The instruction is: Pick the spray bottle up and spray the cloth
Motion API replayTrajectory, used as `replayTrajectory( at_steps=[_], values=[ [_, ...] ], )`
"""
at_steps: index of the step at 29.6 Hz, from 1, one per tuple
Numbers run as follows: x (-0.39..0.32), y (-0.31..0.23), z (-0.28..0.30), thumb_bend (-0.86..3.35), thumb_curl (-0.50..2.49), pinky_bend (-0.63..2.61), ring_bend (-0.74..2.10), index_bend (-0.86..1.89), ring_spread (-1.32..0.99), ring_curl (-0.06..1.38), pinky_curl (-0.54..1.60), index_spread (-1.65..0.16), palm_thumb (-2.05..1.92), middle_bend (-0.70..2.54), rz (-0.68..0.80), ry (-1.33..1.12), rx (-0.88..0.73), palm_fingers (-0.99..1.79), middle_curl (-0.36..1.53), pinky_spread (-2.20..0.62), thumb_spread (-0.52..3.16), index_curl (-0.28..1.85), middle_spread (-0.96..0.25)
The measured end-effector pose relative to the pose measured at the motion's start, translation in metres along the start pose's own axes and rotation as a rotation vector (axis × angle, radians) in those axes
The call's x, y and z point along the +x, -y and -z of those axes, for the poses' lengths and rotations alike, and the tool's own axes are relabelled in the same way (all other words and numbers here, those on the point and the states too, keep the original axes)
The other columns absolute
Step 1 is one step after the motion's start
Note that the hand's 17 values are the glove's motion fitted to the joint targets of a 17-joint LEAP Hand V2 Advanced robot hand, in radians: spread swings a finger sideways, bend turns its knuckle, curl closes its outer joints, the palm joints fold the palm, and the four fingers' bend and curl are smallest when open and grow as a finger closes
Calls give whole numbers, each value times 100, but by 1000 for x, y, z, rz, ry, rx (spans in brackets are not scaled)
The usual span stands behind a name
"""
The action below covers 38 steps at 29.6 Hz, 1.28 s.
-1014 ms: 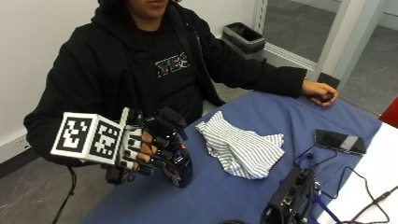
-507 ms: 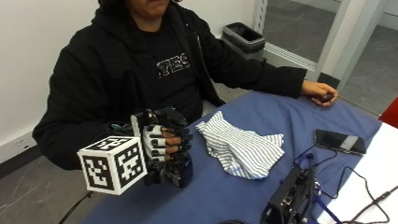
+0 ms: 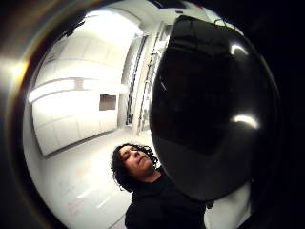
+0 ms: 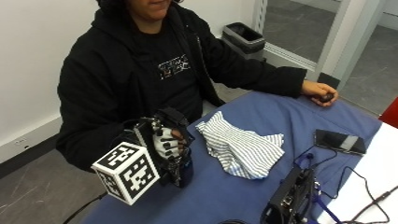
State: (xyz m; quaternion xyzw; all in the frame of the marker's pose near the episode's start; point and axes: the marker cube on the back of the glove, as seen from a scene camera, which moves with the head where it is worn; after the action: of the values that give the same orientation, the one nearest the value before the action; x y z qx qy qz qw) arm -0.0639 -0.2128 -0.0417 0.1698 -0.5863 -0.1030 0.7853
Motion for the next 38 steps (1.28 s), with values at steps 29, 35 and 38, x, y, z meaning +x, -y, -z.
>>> replayTrajectory(
  at_steps=[29, 35, 38],
  values=[
    [-54, 23, 9, -1, 70, 56, 76, 22, -19, 51, 47, -27, 105, 67, -161, -41, -314, 132, 57, -26, 62, 51, -18],
    [-78, 44, -3, -1, 73, 57, 76, 22, -19, 51, 47, -27, 106, 67, -333, -96, -550, 131, 58, -25, 61, 53, -18],
    [-82, 51, -14, -1, 75, 57, 76, 21, -19, 52, 47, -27, 106, 67, -421, -155, -672, 130, 58, -25, 61, 55, -17]
  ],
)
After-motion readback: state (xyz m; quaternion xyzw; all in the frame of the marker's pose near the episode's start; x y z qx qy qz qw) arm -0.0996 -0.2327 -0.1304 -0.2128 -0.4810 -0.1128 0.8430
